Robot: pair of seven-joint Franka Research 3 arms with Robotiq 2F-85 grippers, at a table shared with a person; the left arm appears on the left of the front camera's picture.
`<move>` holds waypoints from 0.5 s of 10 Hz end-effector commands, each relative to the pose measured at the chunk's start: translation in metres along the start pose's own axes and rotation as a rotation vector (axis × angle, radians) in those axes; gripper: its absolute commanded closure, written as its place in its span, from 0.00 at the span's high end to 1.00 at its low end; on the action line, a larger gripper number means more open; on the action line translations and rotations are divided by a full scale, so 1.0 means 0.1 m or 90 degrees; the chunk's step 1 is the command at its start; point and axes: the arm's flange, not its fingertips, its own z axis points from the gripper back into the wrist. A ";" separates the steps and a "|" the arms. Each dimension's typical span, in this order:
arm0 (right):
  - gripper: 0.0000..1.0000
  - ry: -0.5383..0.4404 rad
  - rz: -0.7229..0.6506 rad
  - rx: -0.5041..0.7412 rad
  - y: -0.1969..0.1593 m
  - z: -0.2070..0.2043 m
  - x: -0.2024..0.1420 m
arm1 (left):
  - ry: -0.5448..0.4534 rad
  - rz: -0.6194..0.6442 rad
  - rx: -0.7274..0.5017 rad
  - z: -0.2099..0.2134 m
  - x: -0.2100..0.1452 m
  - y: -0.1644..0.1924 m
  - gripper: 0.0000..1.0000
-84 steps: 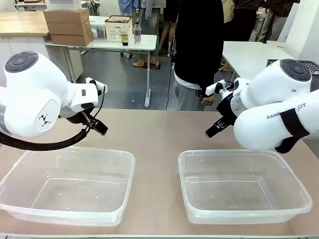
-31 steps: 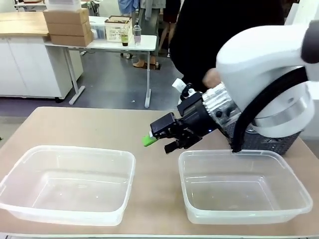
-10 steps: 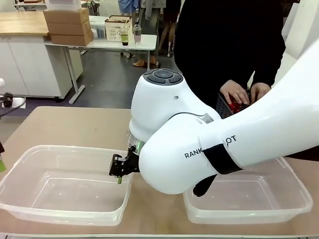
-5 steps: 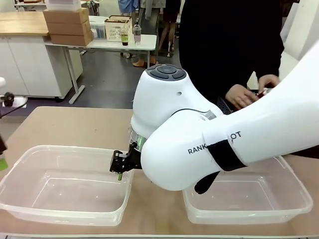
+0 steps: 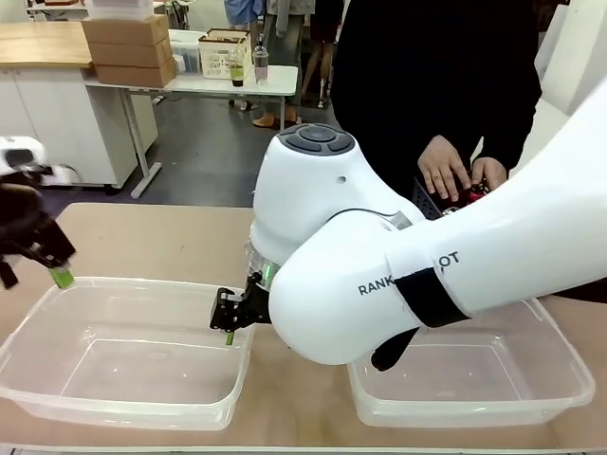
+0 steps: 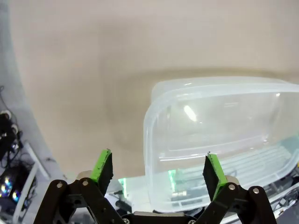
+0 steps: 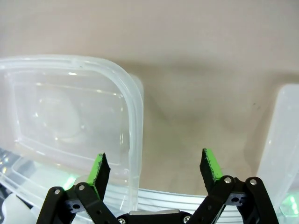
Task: Sort the waste into each basket.
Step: Pick up the Organizing box on the left side of the table and lift it.
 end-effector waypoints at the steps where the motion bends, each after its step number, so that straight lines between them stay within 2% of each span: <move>1: 1.00 -0.004 0.001 0.005 -0.04 0.03 -0.01 | 0.069 -0.014 0.019 -0.74 -0.46 -0.08 1.00; 5: 1.00 -0.004 0.001 0.005 -0.04 0.03 -0.01 | 0.153 -0.008 0.028 -1.21 -0.68 0.03 1.00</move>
